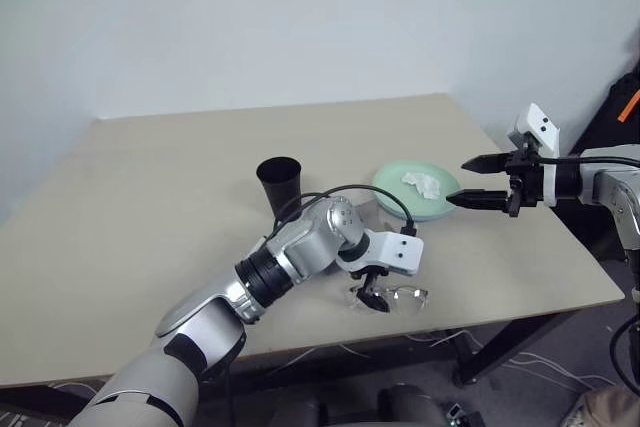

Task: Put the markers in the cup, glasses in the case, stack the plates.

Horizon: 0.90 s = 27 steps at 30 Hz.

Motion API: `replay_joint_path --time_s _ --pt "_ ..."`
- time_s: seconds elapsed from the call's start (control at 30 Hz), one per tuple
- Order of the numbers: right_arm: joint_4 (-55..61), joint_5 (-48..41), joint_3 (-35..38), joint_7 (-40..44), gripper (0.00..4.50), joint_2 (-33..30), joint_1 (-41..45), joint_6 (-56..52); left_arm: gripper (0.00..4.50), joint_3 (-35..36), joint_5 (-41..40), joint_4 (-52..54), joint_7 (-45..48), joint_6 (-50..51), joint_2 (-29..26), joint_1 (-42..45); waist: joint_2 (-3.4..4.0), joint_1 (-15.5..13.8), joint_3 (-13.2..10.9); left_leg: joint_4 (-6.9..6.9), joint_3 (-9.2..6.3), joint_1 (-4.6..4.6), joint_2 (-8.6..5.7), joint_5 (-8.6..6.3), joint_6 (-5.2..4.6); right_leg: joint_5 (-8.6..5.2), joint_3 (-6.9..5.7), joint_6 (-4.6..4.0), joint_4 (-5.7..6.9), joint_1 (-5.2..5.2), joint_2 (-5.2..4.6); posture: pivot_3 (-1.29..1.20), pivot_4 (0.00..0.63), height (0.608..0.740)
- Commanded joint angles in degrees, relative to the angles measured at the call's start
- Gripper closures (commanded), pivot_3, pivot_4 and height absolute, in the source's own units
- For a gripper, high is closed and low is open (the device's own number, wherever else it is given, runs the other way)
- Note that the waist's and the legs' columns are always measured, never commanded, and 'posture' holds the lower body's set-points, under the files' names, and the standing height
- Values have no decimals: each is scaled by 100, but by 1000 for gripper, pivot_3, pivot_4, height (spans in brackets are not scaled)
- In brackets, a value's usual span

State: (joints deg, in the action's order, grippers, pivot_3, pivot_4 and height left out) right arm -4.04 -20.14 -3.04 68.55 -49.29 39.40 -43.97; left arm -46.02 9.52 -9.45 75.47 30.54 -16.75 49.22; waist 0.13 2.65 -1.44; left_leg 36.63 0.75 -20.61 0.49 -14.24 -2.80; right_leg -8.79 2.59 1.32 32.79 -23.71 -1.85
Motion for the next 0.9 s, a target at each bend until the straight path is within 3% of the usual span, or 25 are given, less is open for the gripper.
replay_joint_path --time_s 0.03,0.23,0.7,0.83,0.9 --pt "124 -68 171 -82 0 -70 36 45 1632 50 102 -9 -39 29 53 192 0 0 0 0 0 0 0 0 0 0 0 0 0 0 0 0 0 732" --pt "101 -75 159 -119 0 -64 39 74 3786 25 183 -51 -44 62 80 111 0 1 0 1 0 1 0 0 0 0 0 0 1 0 0 0 0 732" --pt "45 -62 153 -151 0 -38 81 146 3786 -27 265 -33 15 80 89 100 0 0 0 2 0 1 0 0 0 0 0 0 1 1 0 0 0 732" --pt "45 -64 151 -162 0 -31 90 154 4477 -70 297 -40 51 103 82 97 0 0 0 2 0 1 0 0 0 0 0 0 1 1 0 0 0 732" --pt "43 -65 144 -159 0 -30 95 157 4477 -80 326 -44 49 89 79 94 0 0 0 2 0 2 0 0 0 0 0 0 1 2 0 0 0 732"
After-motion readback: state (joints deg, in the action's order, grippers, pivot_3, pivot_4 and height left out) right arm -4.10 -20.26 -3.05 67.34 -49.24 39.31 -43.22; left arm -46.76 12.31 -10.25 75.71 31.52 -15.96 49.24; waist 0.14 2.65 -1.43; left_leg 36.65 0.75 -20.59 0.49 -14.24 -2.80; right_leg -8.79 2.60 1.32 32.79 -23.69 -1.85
